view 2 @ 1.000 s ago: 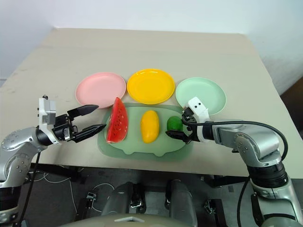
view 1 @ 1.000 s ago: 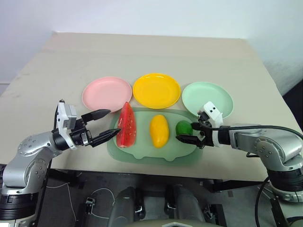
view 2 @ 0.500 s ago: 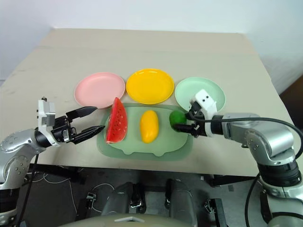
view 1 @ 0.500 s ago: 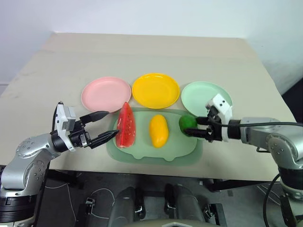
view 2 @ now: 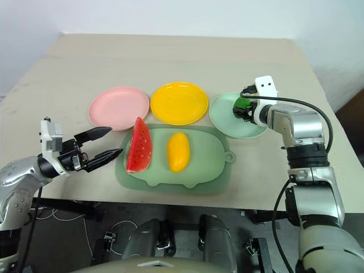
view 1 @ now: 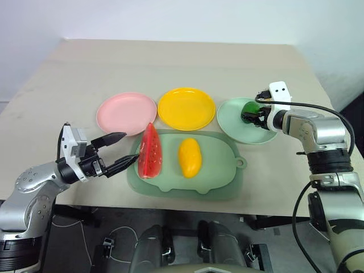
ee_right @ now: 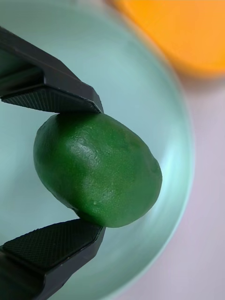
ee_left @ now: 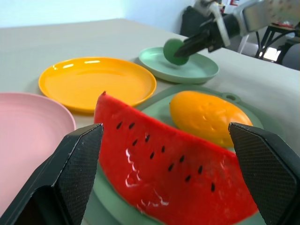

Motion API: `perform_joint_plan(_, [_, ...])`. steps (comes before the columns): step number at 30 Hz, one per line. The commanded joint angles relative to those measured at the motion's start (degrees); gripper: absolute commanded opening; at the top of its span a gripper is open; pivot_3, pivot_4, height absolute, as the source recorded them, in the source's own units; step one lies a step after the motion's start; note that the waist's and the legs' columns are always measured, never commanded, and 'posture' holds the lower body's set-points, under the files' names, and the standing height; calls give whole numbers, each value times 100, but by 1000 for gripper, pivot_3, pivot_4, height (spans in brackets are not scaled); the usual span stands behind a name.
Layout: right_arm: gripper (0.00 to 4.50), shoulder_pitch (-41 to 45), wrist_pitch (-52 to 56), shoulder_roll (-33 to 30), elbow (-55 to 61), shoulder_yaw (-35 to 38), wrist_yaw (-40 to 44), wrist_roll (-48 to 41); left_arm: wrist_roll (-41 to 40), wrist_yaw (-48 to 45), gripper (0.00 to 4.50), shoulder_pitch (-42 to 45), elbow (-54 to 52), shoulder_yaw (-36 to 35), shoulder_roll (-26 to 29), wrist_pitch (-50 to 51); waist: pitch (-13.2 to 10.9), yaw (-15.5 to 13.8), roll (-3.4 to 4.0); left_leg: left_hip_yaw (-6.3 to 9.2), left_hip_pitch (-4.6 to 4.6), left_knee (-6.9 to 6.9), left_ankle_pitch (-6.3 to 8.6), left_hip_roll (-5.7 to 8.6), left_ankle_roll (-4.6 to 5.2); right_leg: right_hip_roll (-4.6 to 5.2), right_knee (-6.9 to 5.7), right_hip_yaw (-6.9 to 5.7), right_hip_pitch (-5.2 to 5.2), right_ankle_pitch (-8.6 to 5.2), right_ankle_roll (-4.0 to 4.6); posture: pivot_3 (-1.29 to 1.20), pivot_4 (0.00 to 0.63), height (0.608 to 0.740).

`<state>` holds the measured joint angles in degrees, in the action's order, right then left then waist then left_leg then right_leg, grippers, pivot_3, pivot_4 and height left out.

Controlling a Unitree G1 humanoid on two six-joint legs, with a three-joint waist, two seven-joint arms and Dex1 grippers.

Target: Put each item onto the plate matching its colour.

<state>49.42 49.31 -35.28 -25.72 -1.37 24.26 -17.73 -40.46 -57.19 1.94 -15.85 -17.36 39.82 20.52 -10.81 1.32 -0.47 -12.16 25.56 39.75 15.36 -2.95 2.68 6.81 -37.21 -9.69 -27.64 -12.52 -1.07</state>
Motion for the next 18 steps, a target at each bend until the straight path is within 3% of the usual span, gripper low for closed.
perform_joint_plan(1, [3355, 344, -183, 37, -257, -39, 95, 286, 37, 55, 4500, -37, -194, -156, 13, -137, 0, 22, 0, -1, -2, 0, -1, -1, -2, -1, -2, 1, 0, 0, 0, 0, 150, 696])
perform_joint_plan(5, [4489, 445, -72, -16, -203, -171, 348, 469, 42, 112, 4500, -50, -220, -181, 5, -160, 0, 52, 1, -1, -2, 0, -1, -1, -2, 0, -2, 1, 1, 0, -1, 0, 150, 696])
perform_joint_plan(12, [4489, 205, 269, -439, 923, 1, 731, 443, 84, 160, 4500, 1, -181, -113, -19, -221, -2, 84, 5, -1, 0, -1, -1, -1, -2, 2, -2, 2, -2, 0, -1, 0, 150, 696])
perform_joint_plan(18, [4489, -216, 1210, -551, 2691, 734, 1210, -515, 91, 112, 4500, 3, -126, -121, -17, -237, -2, 99, 4, 1, -2, -5, -1, -2, -3, 2, -1, 2, -2, 0, -1, 0, 150, 696])
